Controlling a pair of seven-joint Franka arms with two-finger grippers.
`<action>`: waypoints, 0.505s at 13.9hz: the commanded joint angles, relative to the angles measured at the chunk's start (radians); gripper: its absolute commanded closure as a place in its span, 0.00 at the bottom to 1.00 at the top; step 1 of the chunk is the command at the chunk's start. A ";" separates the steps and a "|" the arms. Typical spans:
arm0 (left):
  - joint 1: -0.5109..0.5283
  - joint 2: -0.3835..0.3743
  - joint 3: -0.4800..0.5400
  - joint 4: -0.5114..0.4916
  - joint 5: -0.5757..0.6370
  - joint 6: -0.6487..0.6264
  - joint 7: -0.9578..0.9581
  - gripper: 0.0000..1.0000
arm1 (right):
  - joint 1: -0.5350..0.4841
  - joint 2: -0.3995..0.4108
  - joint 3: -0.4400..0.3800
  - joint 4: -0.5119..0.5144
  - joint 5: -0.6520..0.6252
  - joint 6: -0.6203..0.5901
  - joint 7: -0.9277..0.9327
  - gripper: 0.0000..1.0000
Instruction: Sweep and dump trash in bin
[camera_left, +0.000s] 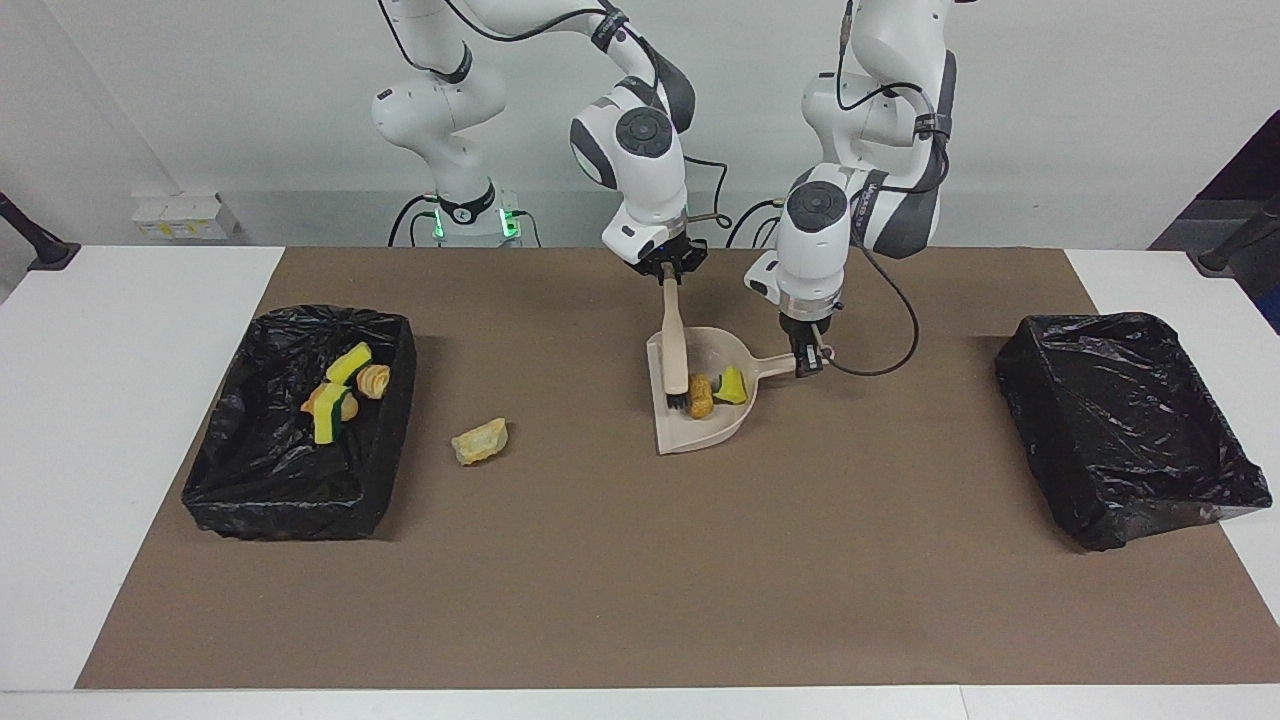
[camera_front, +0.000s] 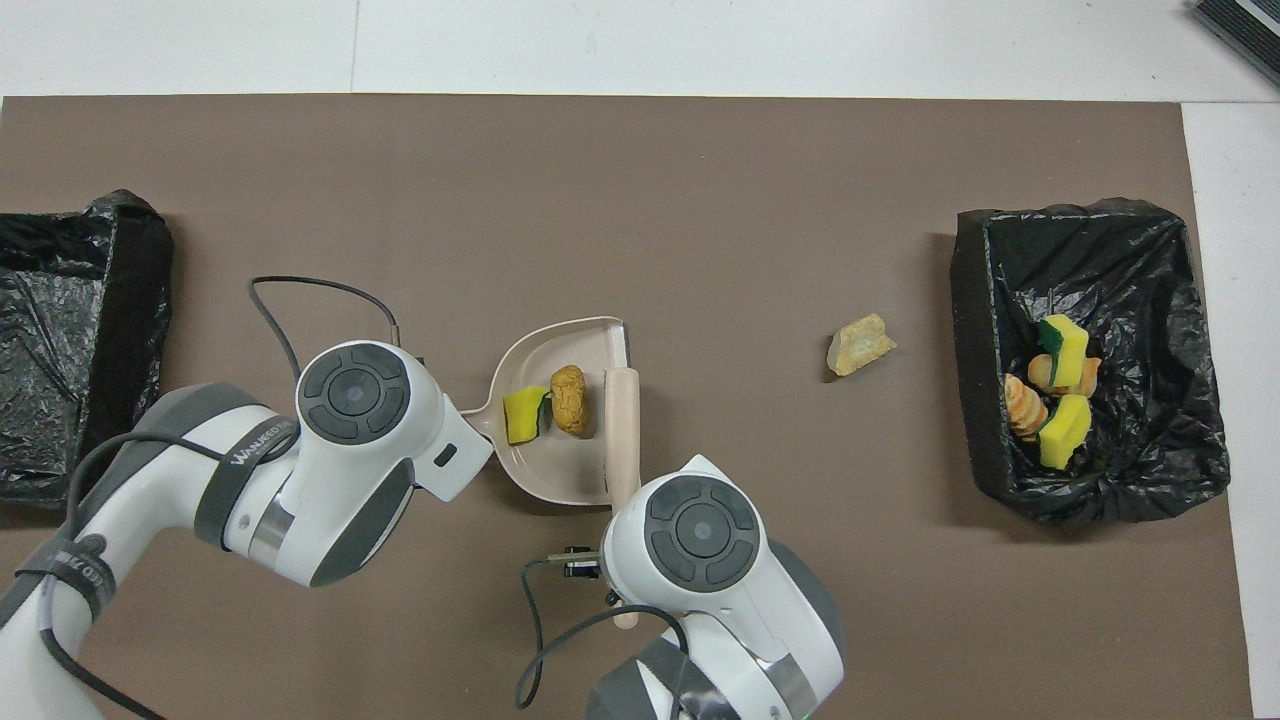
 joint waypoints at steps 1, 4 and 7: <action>0.037 -0.004 -0.002 0.050 -0.006 0.001 -0.001 1.00 | -0.092 0.019 0.007 0.040 -0.128 -0.025 -0.023 1.00; 0.059 0.001 -0.002 0.073 -0.029 -0.012 -0.003 1.00 | -0.265 0.094 0.008 0.136 -0.262 -0.066 -0.114 1.00; 0.074 0.002 -0.002 0.063 -0.035 -0.007 -0.003 1.00 | -0.344 0.133 0.005 0.222 -0.474 -0.195 -0.127 1.00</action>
